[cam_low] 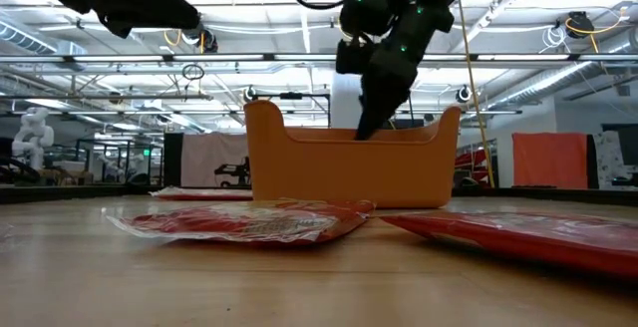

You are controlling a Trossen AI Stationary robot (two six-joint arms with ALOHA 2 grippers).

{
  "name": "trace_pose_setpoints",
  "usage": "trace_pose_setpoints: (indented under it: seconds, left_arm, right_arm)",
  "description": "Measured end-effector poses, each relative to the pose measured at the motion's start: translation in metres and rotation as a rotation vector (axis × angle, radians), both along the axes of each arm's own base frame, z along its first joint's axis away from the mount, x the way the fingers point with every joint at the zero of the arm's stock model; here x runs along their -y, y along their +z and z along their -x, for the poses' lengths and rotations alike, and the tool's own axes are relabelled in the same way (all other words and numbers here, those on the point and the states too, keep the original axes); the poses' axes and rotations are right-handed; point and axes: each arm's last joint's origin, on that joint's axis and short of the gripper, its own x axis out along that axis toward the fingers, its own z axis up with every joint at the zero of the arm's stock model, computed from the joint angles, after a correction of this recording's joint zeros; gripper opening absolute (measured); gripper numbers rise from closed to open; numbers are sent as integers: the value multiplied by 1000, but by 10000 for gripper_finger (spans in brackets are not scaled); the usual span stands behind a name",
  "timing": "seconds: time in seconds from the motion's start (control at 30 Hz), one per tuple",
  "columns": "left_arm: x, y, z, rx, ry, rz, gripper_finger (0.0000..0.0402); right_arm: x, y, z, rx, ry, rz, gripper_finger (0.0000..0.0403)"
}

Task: Sort popcorn bags into baskets
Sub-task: Put the red popcorn bag into the orange bin

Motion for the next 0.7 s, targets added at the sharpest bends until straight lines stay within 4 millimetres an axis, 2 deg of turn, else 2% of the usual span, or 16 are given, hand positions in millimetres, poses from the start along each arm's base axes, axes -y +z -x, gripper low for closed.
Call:
trace_pose_setpoints:
  seconds: [0.17, 0.3, 0.5, 0.63, 0.7]
  left_arm:
    - [6, 1, 3, 13, -26, 11, 81]
    - [10, 2, 6, 20, -45, 16, 81]
    - [12, 2, 7, 15, -64, -5, 81]
    - [13, 2, 7, 14, -65, -5, 81]
    - [13, 2, 7, 14, -65, -7, 81]
  right_arm:
    - [-1, -10, -7, 4, 0, -60, 170]
    - [-4, -13, -5, -30, 11, -92, 155]
    - [-12, -12, -6, -35, 21, -102, 82]
    - [-13, -8, -6, -6, 49, -97, 23]
    - [-13, -1, -6, 18, 48, -86, 7]
